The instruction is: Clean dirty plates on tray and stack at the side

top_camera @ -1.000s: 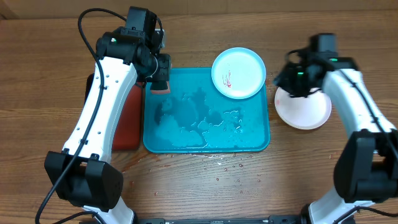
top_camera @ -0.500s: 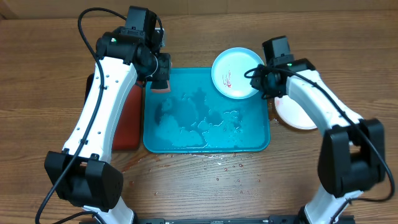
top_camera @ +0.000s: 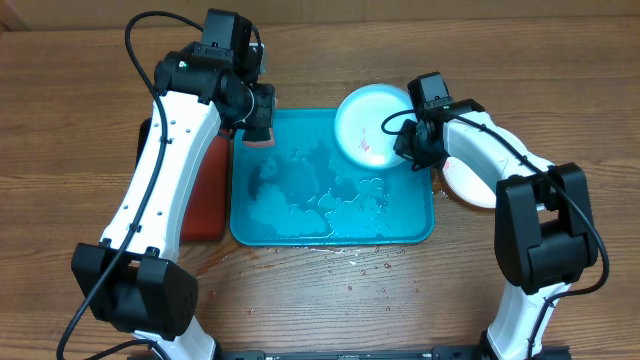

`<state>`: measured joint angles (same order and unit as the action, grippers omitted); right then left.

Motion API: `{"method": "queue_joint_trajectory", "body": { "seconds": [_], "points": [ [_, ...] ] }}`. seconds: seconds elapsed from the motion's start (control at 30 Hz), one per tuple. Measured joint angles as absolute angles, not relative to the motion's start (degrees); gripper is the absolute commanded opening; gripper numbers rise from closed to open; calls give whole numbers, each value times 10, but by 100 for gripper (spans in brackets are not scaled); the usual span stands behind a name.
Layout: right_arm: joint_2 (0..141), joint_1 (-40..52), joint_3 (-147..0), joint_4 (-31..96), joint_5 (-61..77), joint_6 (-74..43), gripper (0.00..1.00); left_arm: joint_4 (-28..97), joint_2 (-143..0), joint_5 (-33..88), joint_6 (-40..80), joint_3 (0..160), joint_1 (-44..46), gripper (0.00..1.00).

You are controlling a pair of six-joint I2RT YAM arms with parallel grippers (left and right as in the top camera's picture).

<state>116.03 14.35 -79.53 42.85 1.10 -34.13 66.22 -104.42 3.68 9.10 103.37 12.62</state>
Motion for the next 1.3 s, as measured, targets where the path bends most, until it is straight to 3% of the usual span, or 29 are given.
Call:
{"method": "queue_joint_trajectory", "body": {
  "seconds": [0.33, 0.43, 0.6, 0.77, 0.93, 1.13, 1.3],
  "points": [
    [1160, 199, -795, 506, 126, -284, 8, 662, -1044, 37, 91, 1034, 126, 4],
    [1160, 242, -795, 535, 141, -237, 28, 662, -1044, 37, 91, 1034, 126, 4],
    [1161, 257, -800, 547, 131, -157, 45, 662, -1044, 37, 91, 1034, 126, 4],
    [1160, 249, -817, 486, 79, -92, 56, 662, -1044, 37, 91, 1034, 126, 4],
    [1161, 247, -819, 405, 42, -32, 53, 662, -1044, 37, 91, 1034, 126, 4],
    [1168, 248, -820, 344, 27, -5, 27, 662, -1044, 37, 91, 1034, 126, 4],
    [1184, 248, -821, 352, 25, 1, 26, 662, -1044, 37, 91, 1034, 126, 4]
  ]
}}
